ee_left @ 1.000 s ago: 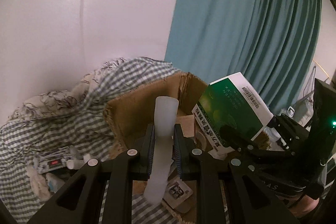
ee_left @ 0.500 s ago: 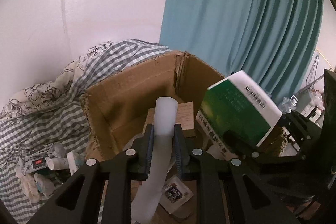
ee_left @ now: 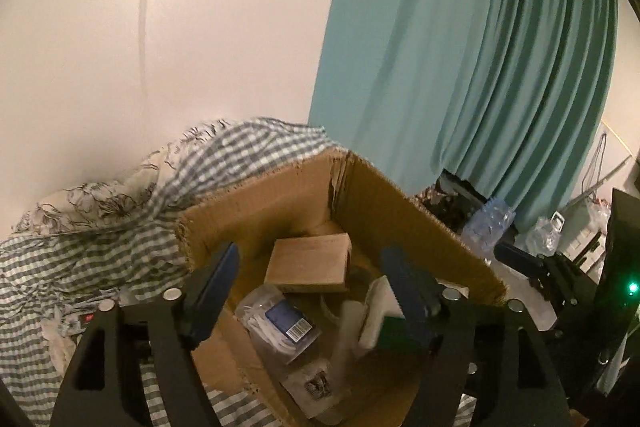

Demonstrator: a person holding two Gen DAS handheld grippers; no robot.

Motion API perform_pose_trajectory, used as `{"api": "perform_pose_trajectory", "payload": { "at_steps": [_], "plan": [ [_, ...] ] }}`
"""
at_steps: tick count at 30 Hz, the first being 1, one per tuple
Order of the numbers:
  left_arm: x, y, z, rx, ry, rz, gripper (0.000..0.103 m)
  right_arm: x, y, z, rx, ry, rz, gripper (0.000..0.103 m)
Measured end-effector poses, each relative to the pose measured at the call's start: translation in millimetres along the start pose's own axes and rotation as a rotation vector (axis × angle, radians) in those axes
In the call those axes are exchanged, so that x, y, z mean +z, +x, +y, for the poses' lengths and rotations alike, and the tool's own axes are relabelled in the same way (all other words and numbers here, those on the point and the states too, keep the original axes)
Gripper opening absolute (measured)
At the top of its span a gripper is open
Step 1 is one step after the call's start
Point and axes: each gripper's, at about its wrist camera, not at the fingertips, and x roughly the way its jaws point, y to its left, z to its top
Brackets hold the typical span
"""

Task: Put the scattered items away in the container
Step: 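Carry the white tube and green box into the cardboard box and release both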

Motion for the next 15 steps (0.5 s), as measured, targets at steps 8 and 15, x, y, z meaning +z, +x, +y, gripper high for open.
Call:
{"api": "perform_pose_trajectory", "payload": {
  "at_steps": [8, 15],
  "plan": [
    [6.1, -57.8, -8.7, 0.108, 0.068, -0.152, 0.103, 8.6, -32.7, -4.4, -0.016, 0.034, -0.067, 0.096],
    [5.6, -105.3, -11.5, 0.216, 0.148, -0.227, 0.103, 19.6, -71.3, 8.2, 0.001, 0.03, -0.165, 0.103]
  ]
}}
